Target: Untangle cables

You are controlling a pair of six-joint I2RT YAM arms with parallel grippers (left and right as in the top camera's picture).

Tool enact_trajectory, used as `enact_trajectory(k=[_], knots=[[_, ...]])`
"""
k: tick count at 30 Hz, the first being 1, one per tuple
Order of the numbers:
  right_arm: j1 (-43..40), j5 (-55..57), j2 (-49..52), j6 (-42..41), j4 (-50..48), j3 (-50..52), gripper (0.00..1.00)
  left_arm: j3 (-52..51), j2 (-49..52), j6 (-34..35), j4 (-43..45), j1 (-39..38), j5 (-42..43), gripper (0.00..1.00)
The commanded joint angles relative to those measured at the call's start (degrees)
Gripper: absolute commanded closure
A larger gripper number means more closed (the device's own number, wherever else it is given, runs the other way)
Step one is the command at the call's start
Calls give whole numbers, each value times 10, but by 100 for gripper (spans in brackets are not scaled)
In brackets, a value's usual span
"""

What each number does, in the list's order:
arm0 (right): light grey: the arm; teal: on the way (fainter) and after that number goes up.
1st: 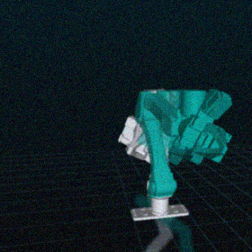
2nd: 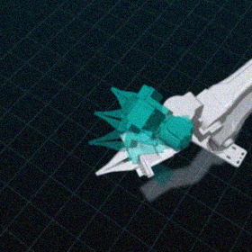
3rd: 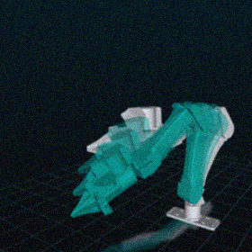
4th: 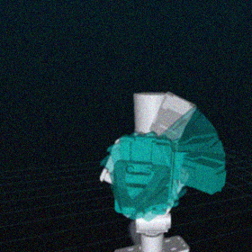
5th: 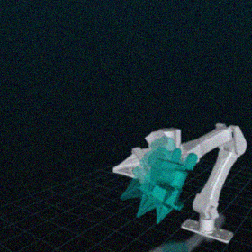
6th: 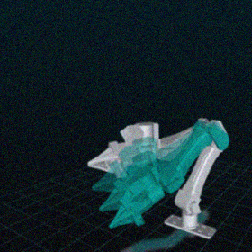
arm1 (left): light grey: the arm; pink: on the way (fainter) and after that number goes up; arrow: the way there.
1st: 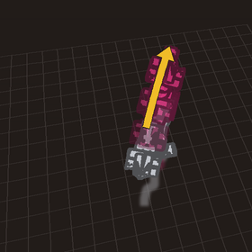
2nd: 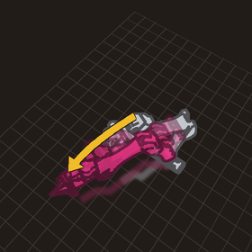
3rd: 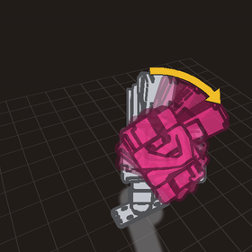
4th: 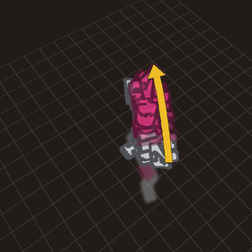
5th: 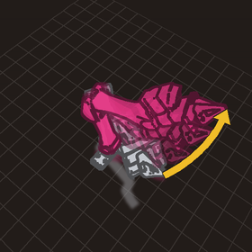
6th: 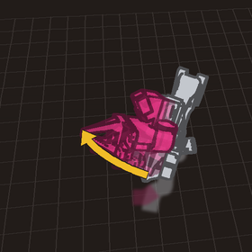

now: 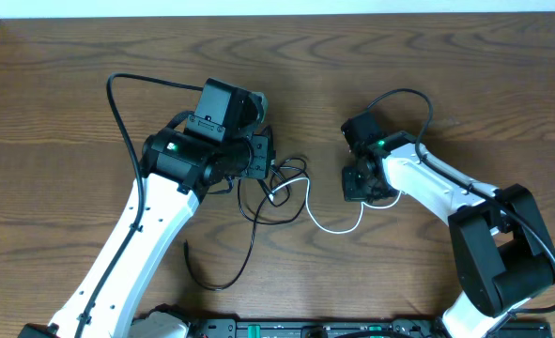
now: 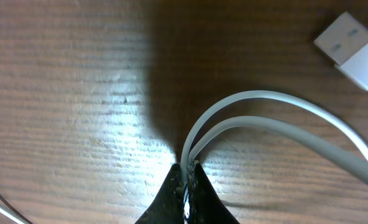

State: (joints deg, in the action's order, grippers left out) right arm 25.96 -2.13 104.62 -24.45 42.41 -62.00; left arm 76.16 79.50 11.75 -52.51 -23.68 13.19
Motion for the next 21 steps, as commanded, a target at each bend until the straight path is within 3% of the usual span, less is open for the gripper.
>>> enact_trajectory(k=[1, 5, 13, 21], knots=[[-8, -34, -25, 42, 27, -33, 99, 6, 2, -8, -2, 0, -6, 92], [-48, 3, -59, 44, 115, -113, 99, 6, 2, -8, -2, 0, -6, 92], [-189, 223, -110, 44, 303, -320, 99, 6, 2, -8, -2, 0, -6, 92], [-365, 292, -124, 44, 340, -475, 99, 6, 2, -8, -2, 0, -6, 92]])
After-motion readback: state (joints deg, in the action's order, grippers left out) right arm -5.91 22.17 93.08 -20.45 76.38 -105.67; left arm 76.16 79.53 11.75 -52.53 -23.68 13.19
